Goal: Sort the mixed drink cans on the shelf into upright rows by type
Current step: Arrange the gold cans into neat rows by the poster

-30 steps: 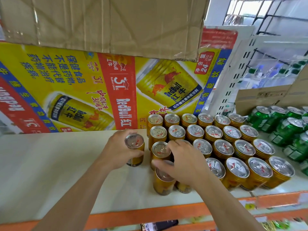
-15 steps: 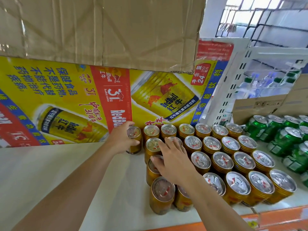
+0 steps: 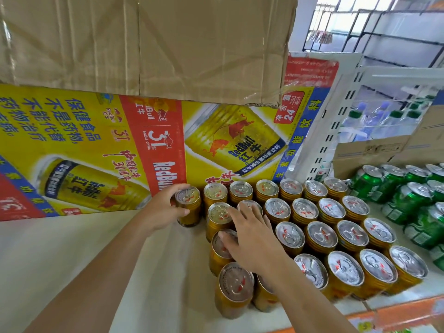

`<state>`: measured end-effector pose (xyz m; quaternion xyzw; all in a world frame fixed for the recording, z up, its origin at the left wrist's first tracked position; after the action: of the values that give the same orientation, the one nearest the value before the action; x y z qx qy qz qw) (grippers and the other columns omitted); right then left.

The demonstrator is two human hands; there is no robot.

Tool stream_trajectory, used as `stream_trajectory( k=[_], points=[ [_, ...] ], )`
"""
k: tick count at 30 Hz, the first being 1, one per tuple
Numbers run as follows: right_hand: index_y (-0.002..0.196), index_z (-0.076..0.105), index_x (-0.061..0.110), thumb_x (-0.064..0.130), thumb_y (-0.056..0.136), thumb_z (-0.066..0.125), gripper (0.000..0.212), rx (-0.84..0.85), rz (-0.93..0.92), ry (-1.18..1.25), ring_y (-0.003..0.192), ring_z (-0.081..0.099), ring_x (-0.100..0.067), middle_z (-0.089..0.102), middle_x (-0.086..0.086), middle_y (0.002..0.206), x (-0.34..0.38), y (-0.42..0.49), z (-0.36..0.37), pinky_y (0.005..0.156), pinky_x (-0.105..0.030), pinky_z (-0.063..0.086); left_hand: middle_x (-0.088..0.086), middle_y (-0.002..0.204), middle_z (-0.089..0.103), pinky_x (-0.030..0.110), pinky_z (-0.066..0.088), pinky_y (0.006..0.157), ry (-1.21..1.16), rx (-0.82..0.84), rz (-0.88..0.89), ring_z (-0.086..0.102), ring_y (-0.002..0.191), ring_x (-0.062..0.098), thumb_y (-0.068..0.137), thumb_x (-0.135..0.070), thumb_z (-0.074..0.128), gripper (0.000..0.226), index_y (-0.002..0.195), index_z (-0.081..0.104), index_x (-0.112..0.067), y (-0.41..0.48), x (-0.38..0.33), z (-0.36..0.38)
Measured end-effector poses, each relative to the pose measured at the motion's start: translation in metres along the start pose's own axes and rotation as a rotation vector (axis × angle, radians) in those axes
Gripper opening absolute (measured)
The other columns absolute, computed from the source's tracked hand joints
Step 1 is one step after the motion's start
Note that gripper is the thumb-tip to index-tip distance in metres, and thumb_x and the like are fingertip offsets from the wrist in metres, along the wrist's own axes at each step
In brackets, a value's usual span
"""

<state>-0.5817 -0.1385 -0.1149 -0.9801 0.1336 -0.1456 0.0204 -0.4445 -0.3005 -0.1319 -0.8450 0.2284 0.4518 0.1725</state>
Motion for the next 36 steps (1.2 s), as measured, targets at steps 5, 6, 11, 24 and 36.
stream_trajectory(
  k=[5, 6, 11, 24, 36],
  points=[
    [0.151, 0.018, 0.026, 0.055, 0.097, 0.036, 0.064, -0.015, 0.023, -0.019, 0.148, 0.006, -0.028, 0.016, -0.003, 0.158, 0.003, 0.002, 0.002, 0.117, -0.051, 0.014, -0.010, 0.105, 0.057, 0.022, 0.042, 0.071, 0.115, -0.138, -0.009, 0.055, 0.094, 0.008, 0.068, -0.041, 0.084, 0.062, 0.116, 0.049, -0.025, -0.003, -0.008, -0.001],
    [0.152, 0.016, 0.026, 0.056, 0.097, 0.034, 0.065, -0.013, 0.030, -0.030, 0.148, 0.005, -0.028, 0.015, -0.003, 0.159, 0.003, 0.002, 0.003, 0.117, -0.051, 0.013, -0.008, 0.104, 0.055, 0.025, 0.041, 0.073, 0.137, -0.203, -0.025, 0.054, 0.094, 0.011, 0.065, -0.045, 0.085, 0.066, 0.114, 0.048, -0.022, -0.004, -0.009, -0.003],
    [0.153, 0.011, 0.029, 0.068, 0.091, 0.012, 0.074, 0.008, 0.043, -0.067, 0.149, -0.001, -0.028, 0.006, -0.005, 0.162, 0.001, 0.003, 0.011, 0.118, -0.051, 0.013, -0.013, 0.089, 0.062, 0.019, 0.041, 0.064, 0.025, -0.217, 0.002, 0.058, 0.084, 0.006, 0.070, -0.032, 0.084, 0.035, 0.095, 0.060, -0.027, -0.006, -0.004, -0.010],
    [0.151, 0.013, 0.033, 0.068, 0.071, -0.011, 0.091, -0.028, 0.025, -0.114, 0.149, 0.000, -0.028, 0.006, -0.005, 0.161, 0.002, 0.003, 0.012, 0.115, -0.050, 0.020, -0.007, 0.120, 0.059, 0.023, 0.043, 0.091, -0.221, -0.064, 0.004, 0.053, 0.113, 0.011, 0.084, -0.011, 0.071, 0.049, 0.126, 0.051, -0.028, 0.001, 0.011, 0.005],
    [0.150, 0.013, 0.034, 0.068, 0.071, -0.012, 0.090, -0.041, 0.017, -0.117, 0.149, -0.001, -0.027, 0.005, -0.004, 0.162, 0.003, 0.001, 0.011, 0.115, -0.049, 0.020, -0.008, 0.126, 0.060, 0.042, 0.043, 0.105, -0.490, -0.179, -0.082, 0.053, 0.119, 0.013, 0.084, -0.020, 0.071, 0.045, 0.126, 0.057, -0.031, 0.001, 0.030, 0.017]
  ],
)
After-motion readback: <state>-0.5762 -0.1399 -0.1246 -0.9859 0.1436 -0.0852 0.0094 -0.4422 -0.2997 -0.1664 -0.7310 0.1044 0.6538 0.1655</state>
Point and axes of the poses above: each hand's wrist, its own y-axis towards the middle knuckle, its own z-axis out of the palm, x = y × z, the point moved 7 cm from there along y, towards the middle knuckle
